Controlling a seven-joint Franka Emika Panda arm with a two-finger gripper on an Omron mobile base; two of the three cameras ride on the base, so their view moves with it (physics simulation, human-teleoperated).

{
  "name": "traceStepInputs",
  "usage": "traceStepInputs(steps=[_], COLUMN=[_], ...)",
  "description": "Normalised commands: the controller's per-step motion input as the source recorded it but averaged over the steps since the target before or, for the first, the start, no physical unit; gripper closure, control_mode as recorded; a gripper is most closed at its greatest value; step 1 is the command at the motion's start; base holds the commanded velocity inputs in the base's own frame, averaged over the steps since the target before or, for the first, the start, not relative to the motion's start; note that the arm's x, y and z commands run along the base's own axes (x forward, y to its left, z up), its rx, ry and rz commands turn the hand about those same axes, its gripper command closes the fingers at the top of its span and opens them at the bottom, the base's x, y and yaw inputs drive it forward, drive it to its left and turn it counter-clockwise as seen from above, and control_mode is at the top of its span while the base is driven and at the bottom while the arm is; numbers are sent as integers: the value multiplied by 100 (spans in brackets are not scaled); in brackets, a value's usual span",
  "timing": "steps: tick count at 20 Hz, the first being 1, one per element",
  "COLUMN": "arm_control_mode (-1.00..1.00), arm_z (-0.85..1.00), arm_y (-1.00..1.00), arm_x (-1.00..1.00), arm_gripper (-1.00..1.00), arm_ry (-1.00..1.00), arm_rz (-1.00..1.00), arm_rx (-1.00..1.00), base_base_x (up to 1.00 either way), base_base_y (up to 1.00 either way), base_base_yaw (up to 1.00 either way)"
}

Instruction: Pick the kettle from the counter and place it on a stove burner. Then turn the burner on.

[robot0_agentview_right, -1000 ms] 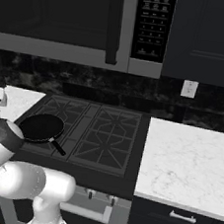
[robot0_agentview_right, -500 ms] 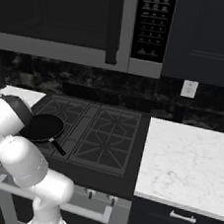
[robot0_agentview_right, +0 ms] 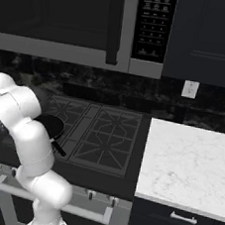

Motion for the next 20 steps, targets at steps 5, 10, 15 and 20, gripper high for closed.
traceStepInputs(steps=[5, 10, 15, 20], arm_control_mode=[-100, -100, -100, -100], arm_z=[-6, -2, 1, 0], arm_y=[34, 41, 34, 2], arm_x=[24, 11, 1, 10], arm_gripper=[-100, -100, -100, -100], arm_ry=[0, 0, 0, 0], arm_rz=[-9, -8, -6, -5], arm_rx=[0, -1, -3, 0], base_base_x=[0, 0, 0, 0], base_base_y=[0, 0, 0, 0], base_base_yaw=[0, 0, 0, 0])
